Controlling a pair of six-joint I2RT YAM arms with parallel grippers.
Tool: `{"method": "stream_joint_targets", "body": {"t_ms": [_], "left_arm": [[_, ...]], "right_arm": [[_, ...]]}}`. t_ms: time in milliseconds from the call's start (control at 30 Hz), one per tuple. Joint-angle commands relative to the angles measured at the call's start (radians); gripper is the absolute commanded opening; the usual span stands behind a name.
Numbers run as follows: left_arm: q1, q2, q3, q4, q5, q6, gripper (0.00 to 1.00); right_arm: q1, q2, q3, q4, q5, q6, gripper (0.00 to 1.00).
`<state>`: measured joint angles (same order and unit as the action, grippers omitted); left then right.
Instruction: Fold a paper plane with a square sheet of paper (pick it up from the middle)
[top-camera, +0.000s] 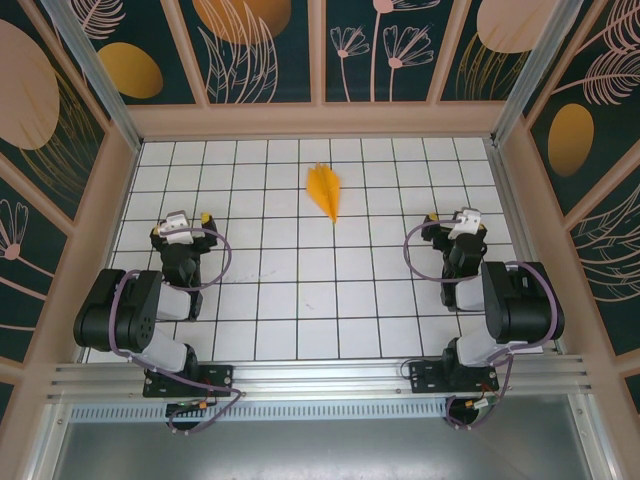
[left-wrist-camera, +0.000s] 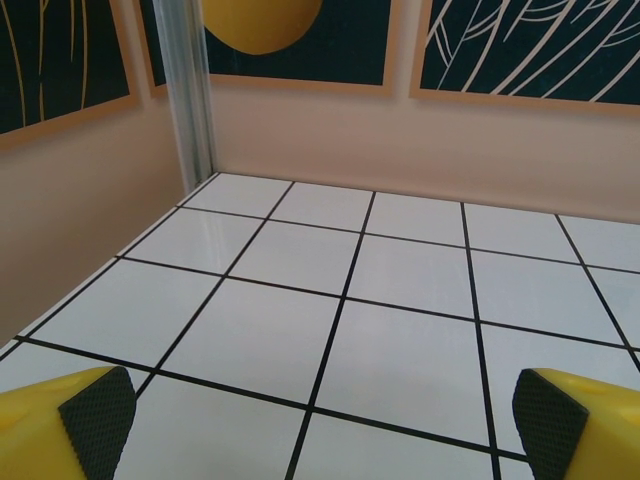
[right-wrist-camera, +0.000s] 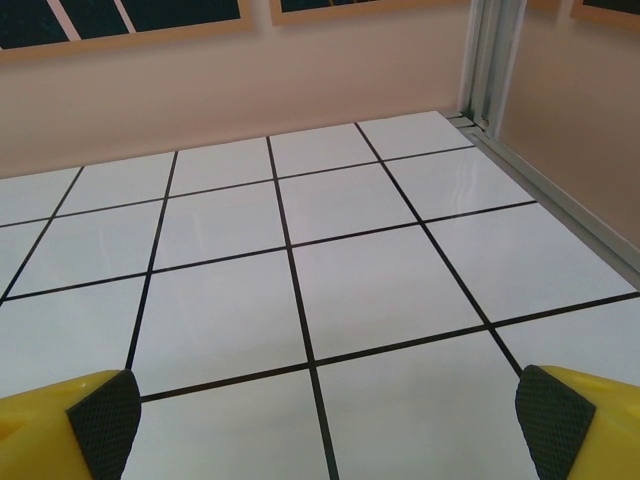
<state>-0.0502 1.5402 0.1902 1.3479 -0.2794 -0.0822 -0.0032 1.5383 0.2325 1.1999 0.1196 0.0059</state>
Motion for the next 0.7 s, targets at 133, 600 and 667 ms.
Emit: {"method": "stream_joint_targets", "body": {"t_ms": [133, 600, 667], "left_arm": [[0.01, 0.003, 0.003, 0.059, -0.038, -0.016, 0.99], [0.01, 0.005, 0.016, 0.032, 0.008, -0.002, 0.99], [0.01, 0.005, 0.012, 0.039, 0.023, 0.005, 0.99]], "right_arm": [[-0.011, 0.004, -0.01, 0.069, -0.041, 0.02, 0.99], [-0.01, 0.003, -0.01, 0.066, -0.043, 0.02, 0.99], [-0.011, 0.003, -0.01, 0.07, -0.043, 0.019, 0.99]]}}
